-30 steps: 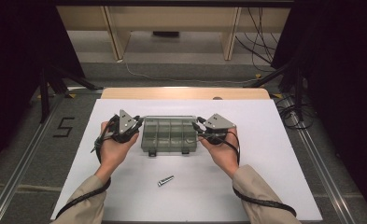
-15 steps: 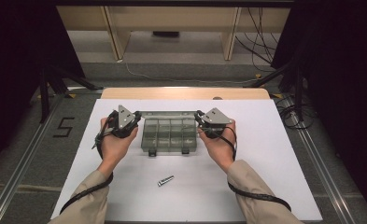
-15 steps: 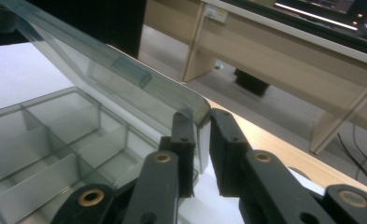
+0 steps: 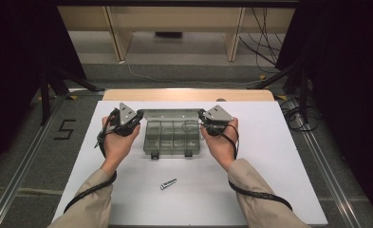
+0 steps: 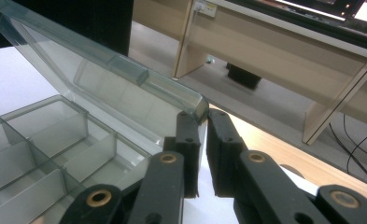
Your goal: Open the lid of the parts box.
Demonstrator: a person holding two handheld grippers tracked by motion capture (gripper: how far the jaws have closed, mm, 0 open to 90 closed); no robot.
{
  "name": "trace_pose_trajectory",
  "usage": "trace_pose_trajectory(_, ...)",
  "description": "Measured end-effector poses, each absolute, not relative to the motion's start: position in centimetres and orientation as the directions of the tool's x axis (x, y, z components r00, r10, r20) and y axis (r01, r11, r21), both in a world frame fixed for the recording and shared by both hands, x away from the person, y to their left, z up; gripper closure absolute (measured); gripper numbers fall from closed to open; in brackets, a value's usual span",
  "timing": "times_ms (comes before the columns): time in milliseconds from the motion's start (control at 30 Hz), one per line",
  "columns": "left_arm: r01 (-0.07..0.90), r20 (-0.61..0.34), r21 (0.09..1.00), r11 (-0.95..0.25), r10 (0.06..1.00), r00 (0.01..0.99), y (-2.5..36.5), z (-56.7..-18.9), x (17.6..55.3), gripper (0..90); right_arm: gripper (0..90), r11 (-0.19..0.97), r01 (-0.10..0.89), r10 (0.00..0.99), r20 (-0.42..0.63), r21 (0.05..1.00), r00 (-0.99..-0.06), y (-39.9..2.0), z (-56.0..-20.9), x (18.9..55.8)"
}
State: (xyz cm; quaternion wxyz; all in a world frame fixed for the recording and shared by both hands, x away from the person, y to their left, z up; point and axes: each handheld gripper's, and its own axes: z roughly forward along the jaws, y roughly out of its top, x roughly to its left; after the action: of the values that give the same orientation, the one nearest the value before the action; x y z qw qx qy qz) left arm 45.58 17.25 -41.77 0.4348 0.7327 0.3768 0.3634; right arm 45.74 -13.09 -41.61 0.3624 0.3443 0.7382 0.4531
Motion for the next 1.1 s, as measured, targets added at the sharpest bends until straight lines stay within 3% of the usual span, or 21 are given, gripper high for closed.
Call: trace_pose_trajectory(1100,0.309,0.124,0.907,-0.285,0.884,0.451,17.7,-40.6,48.1,84.7,85.1,0.293,0.21,0.86,-0.161,0.933,-0.484,-12.9,-41.0,47.8)
